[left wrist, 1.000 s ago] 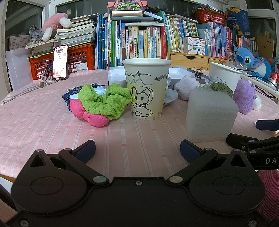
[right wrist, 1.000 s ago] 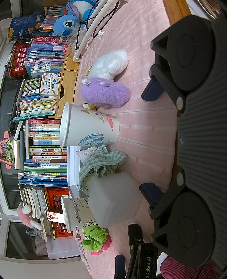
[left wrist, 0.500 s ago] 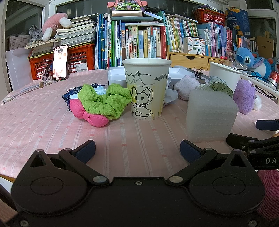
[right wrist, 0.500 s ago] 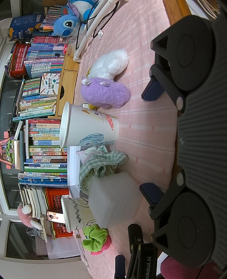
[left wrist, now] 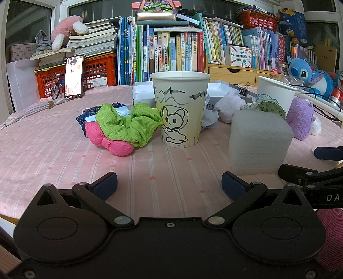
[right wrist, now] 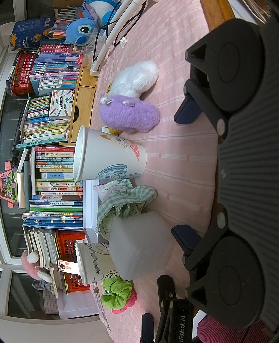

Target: Organize soft objects

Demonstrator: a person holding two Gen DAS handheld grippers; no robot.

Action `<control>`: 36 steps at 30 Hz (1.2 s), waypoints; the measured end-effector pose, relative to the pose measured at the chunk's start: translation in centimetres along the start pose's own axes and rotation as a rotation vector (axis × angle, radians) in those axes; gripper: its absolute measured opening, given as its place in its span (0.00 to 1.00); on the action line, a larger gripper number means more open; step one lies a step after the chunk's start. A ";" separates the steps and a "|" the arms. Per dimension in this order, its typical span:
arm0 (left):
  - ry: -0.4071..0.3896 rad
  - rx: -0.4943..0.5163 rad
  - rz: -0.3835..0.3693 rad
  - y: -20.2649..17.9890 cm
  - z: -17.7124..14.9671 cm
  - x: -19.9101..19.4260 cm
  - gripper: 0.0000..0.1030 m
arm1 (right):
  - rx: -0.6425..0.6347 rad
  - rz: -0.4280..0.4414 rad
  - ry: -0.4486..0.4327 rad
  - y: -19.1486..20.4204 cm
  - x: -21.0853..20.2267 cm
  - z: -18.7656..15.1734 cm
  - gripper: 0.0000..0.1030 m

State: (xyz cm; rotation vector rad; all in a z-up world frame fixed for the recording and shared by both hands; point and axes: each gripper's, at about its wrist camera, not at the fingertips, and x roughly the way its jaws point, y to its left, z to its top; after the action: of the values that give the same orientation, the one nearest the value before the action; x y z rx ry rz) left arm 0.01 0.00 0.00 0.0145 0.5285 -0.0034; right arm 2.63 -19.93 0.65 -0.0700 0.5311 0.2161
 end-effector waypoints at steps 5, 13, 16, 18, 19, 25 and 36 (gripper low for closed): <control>0.000 0.000 0.000 0.0 0.0 0.0 1.00 | 0.000 -0.001 -0.001 0.0 0.0 0.0 1.00; 0.005 -0.002 0.000 0.1 0.0 0.0 1.00 | 0.008 -0.015 -0.027 0.2 0.1 -0.3 1.00; 0.010 -0.005 0.002 0.0 0.0 0.0 1.00 | 0.009 -0.018 -0.040 0.3 0.2 -0.5 1.00; 0.019 -0.007 0.004 0.1 0.1 -0.2 1.00 | 0.011 -0.022 -0.044 0.3 0.2 -0.5 1.00; 0.024 -0.008 0.006 0.3 0.4 0.1 1.00 | 0.011 -0.022 -0.042 0.3 0.3 -0.5 1.00; 0.018 0.001 0.029 0.7 1.3 -0.3 0.98 | 0.030 0.022 -0.035 -0.3 0.0 -0.2 1.00; -0.072 -0.043 0.083 3.6 3.8 -1.4 0.93 | 0.034 0.249 -0.129 0.5 -2.0 1.8 1.00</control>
State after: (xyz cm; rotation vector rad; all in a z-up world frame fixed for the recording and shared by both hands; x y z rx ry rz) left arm 0.73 3.54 4.05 -0.0062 0.4555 0.0880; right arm 1.76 -19.61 3.23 0.0431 0.4138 0.4516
